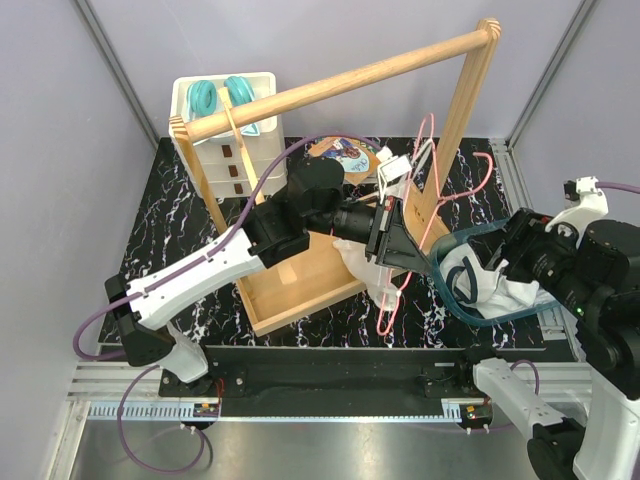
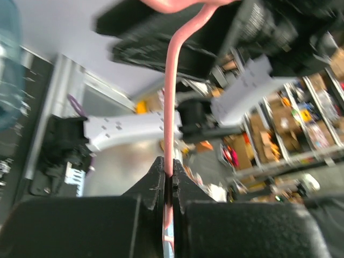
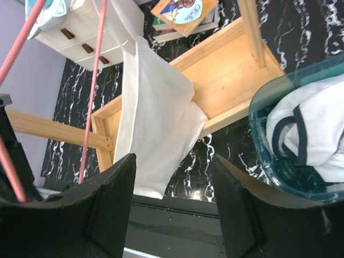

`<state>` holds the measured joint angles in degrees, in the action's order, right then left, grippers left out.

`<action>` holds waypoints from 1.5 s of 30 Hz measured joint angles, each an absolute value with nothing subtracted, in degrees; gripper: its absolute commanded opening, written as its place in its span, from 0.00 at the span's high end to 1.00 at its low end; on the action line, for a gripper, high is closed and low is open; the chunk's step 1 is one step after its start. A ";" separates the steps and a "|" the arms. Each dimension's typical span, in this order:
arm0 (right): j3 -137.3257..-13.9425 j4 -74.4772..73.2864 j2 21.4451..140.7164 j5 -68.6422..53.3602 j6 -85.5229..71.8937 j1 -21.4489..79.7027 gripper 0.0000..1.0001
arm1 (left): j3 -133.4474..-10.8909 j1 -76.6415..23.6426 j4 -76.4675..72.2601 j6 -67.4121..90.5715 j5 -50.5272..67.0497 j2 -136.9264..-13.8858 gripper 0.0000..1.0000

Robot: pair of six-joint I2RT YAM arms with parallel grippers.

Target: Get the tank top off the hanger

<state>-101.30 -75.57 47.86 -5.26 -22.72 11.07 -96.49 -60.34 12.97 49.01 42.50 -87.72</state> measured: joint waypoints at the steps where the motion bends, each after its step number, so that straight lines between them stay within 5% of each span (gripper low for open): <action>1: -100.05 -74.54 47.64 -5.80 -23.03 11.07 0.35 | -96.49 -60.29 13.02 49.50 43.97 -87.70 1.00; 23: -86.85 -38.46 55.29 -26.30 -24.73 11.07 0.56 | -89.82 -60.27 1.89 61.87 53.10 -80.66 1.00; 43: -84.09 -31.09 55.42 -27.09 -24.62 11.07 0.64 | -88.47 -60.20 -0.67 65.01 53.82 -79.85 1.00; 45: -83.81 -31.09 55.42 -27.09 -24.62 11.07 0.76 | -88.47 -60.20 -0.89 65.08 53.84 -79.77 1.00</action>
<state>-83.81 -31.09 55.42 -27.09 -24.62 11.07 -88.47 -60.20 -0.89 65.08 53.84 -79.77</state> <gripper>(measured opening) 0.360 0.028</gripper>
